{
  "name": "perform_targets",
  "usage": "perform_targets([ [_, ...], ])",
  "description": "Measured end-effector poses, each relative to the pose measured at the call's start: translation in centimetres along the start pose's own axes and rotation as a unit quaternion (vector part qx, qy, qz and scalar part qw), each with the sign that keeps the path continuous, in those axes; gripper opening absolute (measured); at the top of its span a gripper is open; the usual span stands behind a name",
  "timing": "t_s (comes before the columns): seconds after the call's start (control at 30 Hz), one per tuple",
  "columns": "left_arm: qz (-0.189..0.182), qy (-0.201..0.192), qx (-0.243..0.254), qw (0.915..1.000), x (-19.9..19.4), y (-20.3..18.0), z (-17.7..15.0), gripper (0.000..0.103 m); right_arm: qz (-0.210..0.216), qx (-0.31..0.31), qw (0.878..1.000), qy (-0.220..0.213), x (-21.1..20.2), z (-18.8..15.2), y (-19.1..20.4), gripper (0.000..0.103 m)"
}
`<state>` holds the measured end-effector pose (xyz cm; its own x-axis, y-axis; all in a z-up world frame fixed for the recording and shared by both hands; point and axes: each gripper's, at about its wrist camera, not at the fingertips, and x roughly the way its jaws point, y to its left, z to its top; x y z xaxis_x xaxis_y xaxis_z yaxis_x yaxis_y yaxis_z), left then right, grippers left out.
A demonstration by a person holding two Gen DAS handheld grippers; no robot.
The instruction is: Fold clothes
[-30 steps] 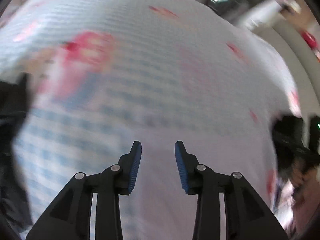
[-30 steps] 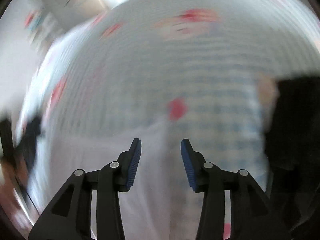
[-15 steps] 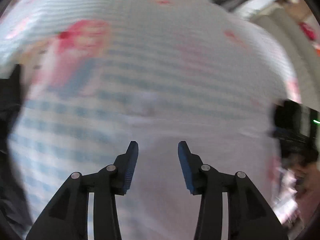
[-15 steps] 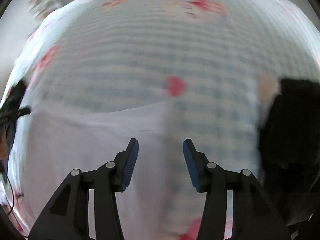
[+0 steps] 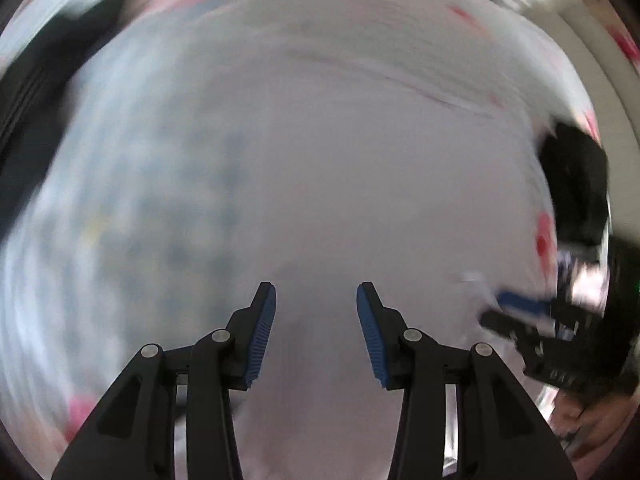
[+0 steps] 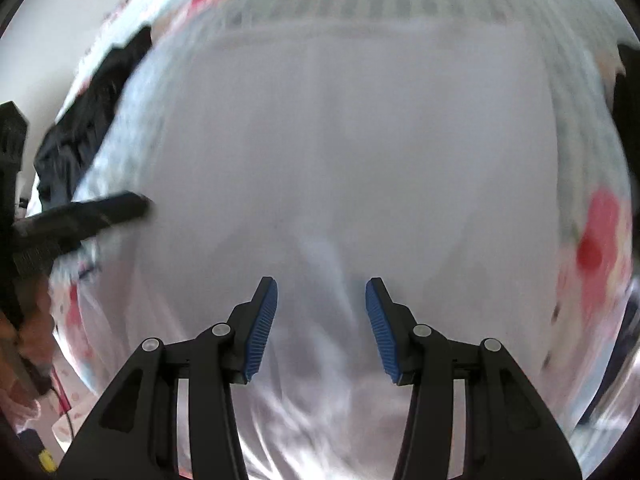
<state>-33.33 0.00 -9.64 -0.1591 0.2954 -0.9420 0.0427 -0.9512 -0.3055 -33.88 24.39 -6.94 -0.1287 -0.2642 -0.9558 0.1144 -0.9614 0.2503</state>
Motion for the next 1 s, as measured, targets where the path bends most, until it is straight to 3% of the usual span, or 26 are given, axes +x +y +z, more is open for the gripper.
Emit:
perform_targets([
  [0.1, -0.021, 0.020, -0.043, 0.9987, 0.1, 3.8, -2.2, 0.044, 0.026, 0.013, 0.999, -0.015, -1.0, -1.5, 1.1, 0.048],
  [0.23, -0.074, 0.042, -0.028, 0.9959, 1.3, 4.9, -2.9, 0.056, 0.032, 0.010, 0.999, -0.017, 1.1, -1.6, 3.5, 0.048],
  [0.3, -0.106, 0.042, -0.021, 0.9933, 1.8, 4.9, -2.6, 0.056, 0.030, 0.005, 0.999, -0.015, 2.7, -1.3, 4.8, 0.048],
  [0.33, -0.116, 0.038, -0.015, 0.9924, 2.1, 4.8, -2.4, 0.049, 0.029, 0.002, 0.999, -0.015, 3.5, -1.2, 5.5, 0.048],
  [0.37, -0.109, 0.035, -0.007, 0.9934, 2.4, 4.5, -2.3, 0.033, 0.028, 0.000, 1.000, -0.014, 4.3, -1.0, 6.2, 0.048],
  [0.4, -0.092, 0.034, 0.001, 0.9952, 2.8, 4.3, -2.1, 0.006, 0.026, -0.003, 1.000, -0.013, 5.2, -0.9, 6.8, 0.048],
  [0.43, -0.075, 0.032, 0.009, 0.9966, 3.1, 4.0, -1.9, 0.005, 0.015, 0.000, 1.000, -0.007, 7.1, -1.0, 6.9, 0.048],
  [0.53, -0.039, 0.011, 0.006, 0.9991, 1.8, 4.8, -2.4, 0.005, 0.000, -0.001, 1.000, -0.013, 7.9, -1.1, 6.6, 0.045],
  [0.6, -0.027, 0.009, 0.003, 0.9996, 1.1, 6.7, -3.3, 0.006, -0.010, 0.000, 1.000, -0.029, 7.8, -1.2, 6.4, 0.051],
  [0.67, -0.013, 0.025, 0.009, 0.9996, 1.7, 7.8, -3.6, 0.020, -0.014, 0.005, 0.999, -0.034, 8.0, -1.2, 5.8, 0.053],
  [0.73, -0.024, 0.038, -0.006, 0.9990, 1.8, 8.5, -3.2, 0.025, -0.015, 0.014, 1.000, -0.018, 8.9, -1.4, 4.9, 0.053],
  [0.8, -0.026, 0.006, -0.008, 0.9996, 0.3, 8.2, -2.6, 0.032, 0.014, 0.044, 0.999, -0.027, 7.5, -1.2, 4.4, 0.053],
  [0.87, -0.023, -0.047, 0.013, 0.9986, -1.7, 7.0, -2.3, 0.036, 0.015, 0.052, 0.997, -0.055, 5.4, -1.4, 4.3, 0.053],
  [0.93, -0.039, -0.070, 0.036, 0.9961, -2.5, 5.7, -2.5, 0.037, 0.001, 0.053, 0.996, -0.074, 3.8, -2.1, 3.8, 0.053],
  [1.0, -0.074, -0.060, 0.059, 0.9937, -1.8, 4.2, -2.9, 0.037, -0.007, 0.054, 0.996, -0.070, 3.6, -3.0, 3.2, 0.053],
])
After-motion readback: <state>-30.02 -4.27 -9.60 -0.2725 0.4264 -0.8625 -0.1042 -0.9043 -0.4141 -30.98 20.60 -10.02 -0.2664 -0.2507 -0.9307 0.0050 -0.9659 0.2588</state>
